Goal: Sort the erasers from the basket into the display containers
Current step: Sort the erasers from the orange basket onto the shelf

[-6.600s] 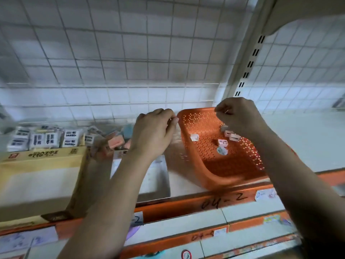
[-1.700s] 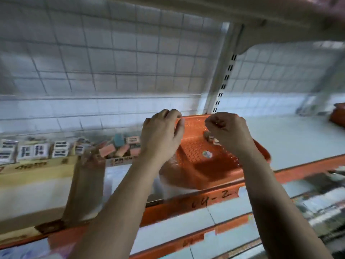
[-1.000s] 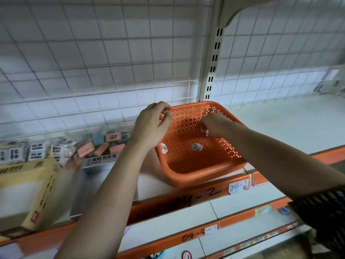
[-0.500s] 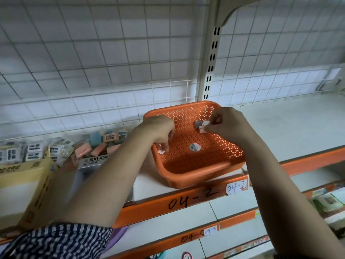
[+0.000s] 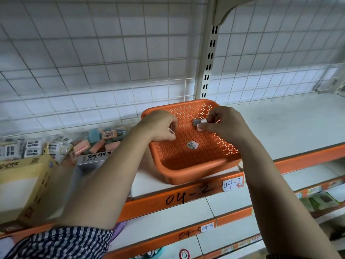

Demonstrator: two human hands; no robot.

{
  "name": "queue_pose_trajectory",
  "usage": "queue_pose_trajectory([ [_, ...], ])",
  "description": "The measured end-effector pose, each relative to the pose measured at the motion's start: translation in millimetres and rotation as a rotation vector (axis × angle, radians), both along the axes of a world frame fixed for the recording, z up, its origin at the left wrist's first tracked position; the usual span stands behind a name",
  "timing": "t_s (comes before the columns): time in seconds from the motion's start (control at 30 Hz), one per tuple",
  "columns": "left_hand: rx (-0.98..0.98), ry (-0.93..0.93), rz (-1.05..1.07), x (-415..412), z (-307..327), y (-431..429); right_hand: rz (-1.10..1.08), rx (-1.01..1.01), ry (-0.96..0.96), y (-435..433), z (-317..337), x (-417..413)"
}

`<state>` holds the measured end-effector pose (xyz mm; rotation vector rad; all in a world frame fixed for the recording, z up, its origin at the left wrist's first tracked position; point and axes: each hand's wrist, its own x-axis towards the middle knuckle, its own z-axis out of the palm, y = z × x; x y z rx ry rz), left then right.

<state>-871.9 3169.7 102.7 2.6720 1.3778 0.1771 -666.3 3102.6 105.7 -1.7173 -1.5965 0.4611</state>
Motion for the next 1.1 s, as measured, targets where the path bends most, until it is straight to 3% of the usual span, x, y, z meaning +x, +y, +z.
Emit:
queue_pose_trajectory([
  [0.17,0.072,-0.475,0.052,-17,6,-22,0.075,0.03,0.147,-8,14,-21],
  [0.27,0.103,-0.595,0.102,-35,12,-35,0.123,0.046,0.137,-7,22,-43],
  [0.53,0.122,-0.712,0.252,-134,31,-69,0.261,0.093,0.176,4,31,-139],
  [0.8,0.232,-0.813,0.422,-288,51,-110,0.474,0.088,0.294,12,27,-301],
  [1.1,0.411,-0.665,0.689,-482,45,-153,0.668,0.037,0.235,14,22,-479],
])
